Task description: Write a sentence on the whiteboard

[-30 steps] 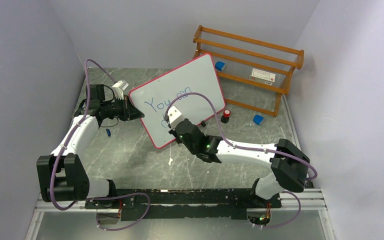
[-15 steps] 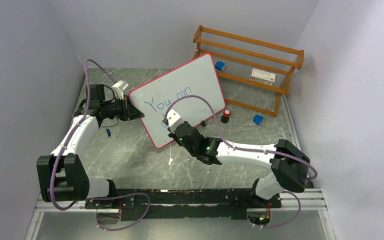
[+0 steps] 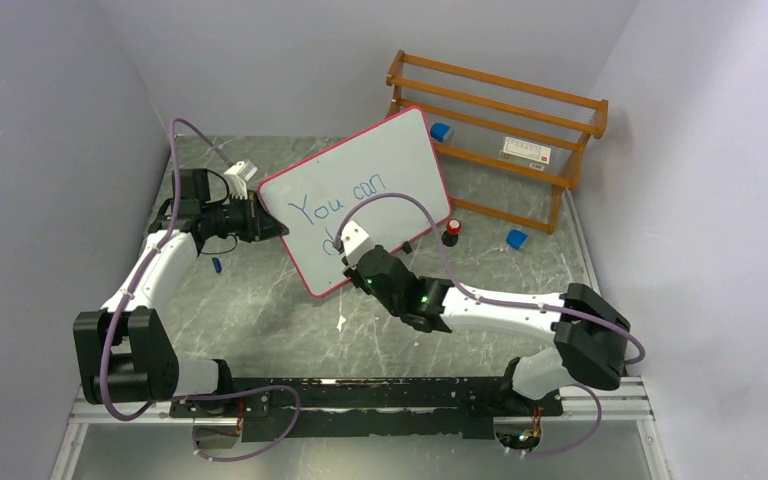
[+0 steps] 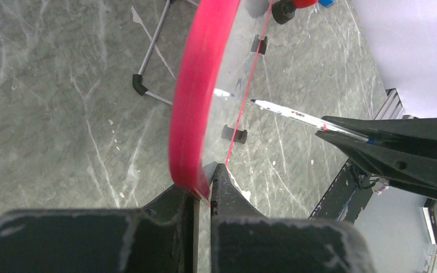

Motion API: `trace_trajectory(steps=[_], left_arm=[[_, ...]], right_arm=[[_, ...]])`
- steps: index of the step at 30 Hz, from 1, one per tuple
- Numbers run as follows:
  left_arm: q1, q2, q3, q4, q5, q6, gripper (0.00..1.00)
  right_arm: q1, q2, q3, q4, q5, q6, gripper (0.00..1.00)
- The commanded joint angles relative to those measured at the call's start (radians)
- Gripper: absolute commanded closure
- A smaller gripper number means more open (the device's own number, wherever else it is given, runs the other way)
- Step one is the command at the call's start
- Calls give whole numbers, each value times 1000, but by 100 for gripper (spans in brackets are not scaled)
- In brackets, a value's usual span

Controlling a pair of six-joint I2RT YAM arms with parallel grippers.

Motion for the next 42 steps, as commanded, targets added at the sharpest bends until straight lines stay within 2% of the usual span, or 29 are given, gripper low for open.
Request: trace_trajectory(steps=[1,10,42], left_arm=[[-4,11,-19,7,-200,86,95],[-4,14,-19,5,-201,89,95],[-5,22,-16,1,-205,91,95]], right_arm=[[-18,-92,-14,23,12,-12,100],[-150,-120,-50,42,-45,-20,100],[-215,-36,-56,89,-51,-13,100]])
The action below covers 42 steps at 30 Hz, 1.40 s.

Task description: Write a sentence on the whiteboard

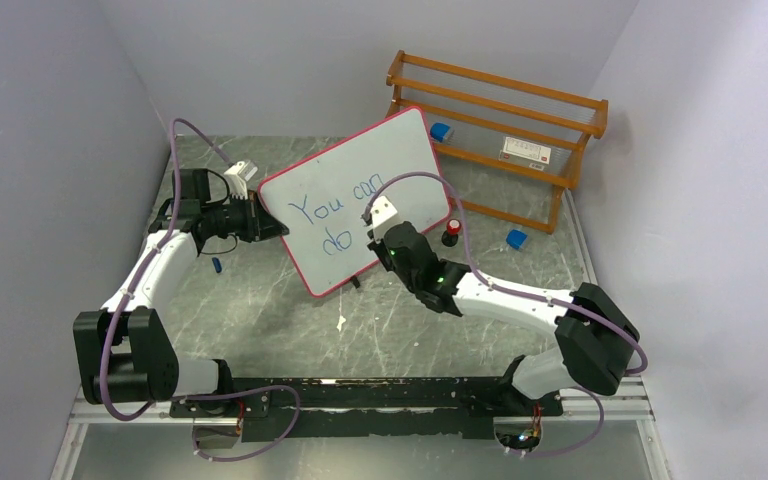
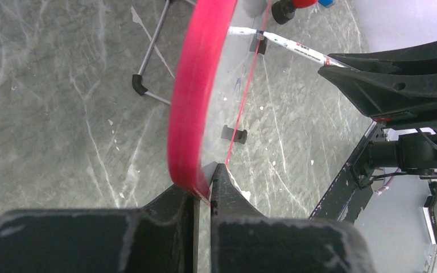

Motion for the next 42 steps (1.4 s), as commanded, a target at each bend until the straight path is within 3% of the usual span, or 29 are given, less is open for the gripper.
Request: trace_trajectory(steps=[1,16,42], left_arm=[[-4,23,-16,1,-203,91,95],[-4,22,-15,0,-211,90,95],[-4,25,-15,0,-210,91,95]], right_arm=[[-18,7,-11,41,14,-2,100],[-21,-69,-24,25,2,15,100],[-21,-5,28,62,-36,4,100]])
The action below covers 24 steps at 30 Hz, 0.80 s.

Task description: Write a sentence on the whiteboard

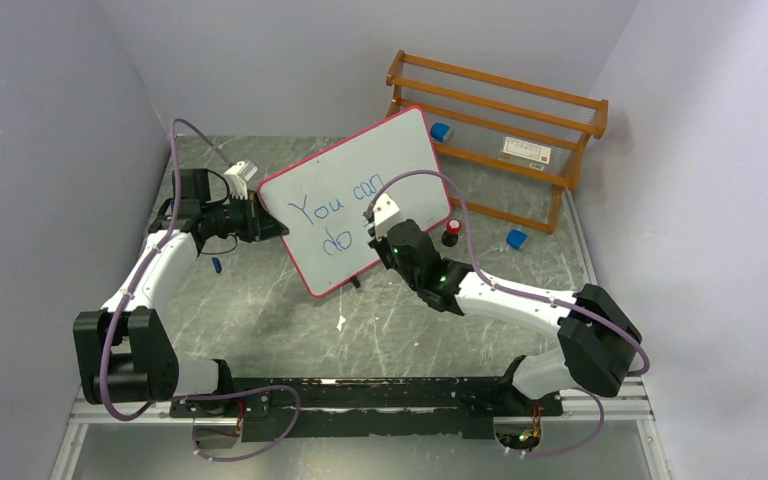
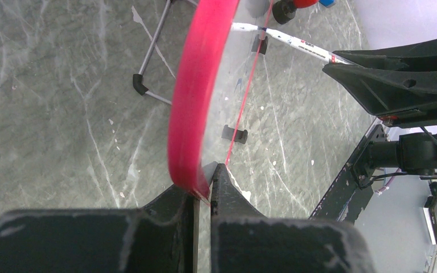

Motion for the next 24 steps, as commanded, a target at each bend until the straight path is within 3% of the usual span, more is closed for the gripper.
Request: trace_trajectory(steps=[1,24], left_arm=[[-3,25,-15,1,-208,91,95],[-3,26,-14,-1,-209,91,95]], right_arm=[[-6,11,33,43,0,0,100],[-5,-7,-23,-15,-4,30,100]])
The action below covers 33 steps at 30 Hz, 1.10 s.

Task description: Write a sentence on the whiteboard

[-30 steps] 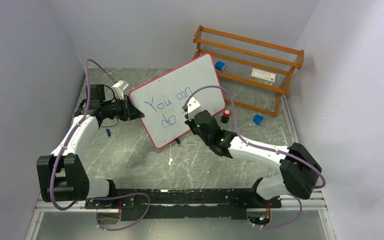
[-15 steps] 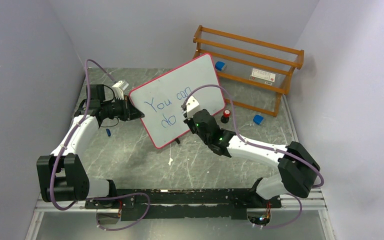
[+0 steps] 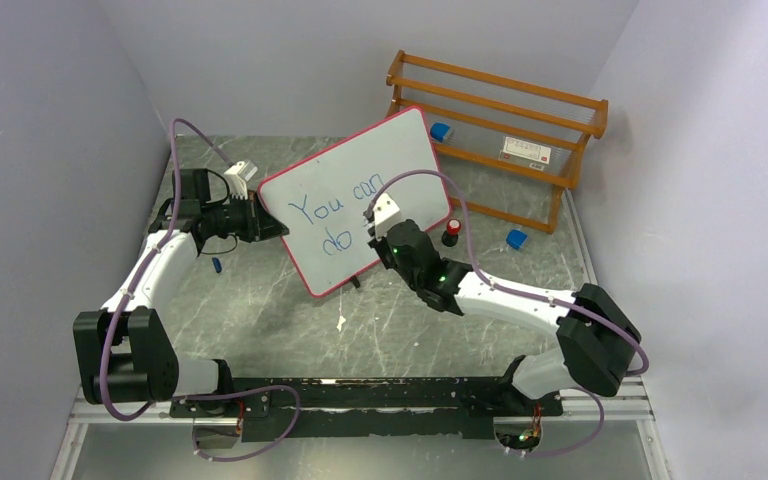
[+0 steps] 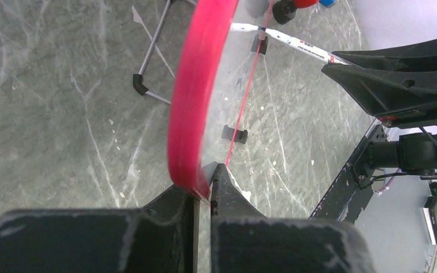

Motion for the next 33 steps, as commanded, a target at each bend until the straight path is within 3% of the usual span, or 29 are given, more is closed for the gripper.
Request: trace_trajectory(steps=[1,33], left_arm=[[-3,27,-13,-1,-208,92,95],[-5,32,-12,-2,-210,92,95]], right_arm=[[-6,-21,-35,-26,-4,25,100],[-8,-31,-67,32,60,26,100]])
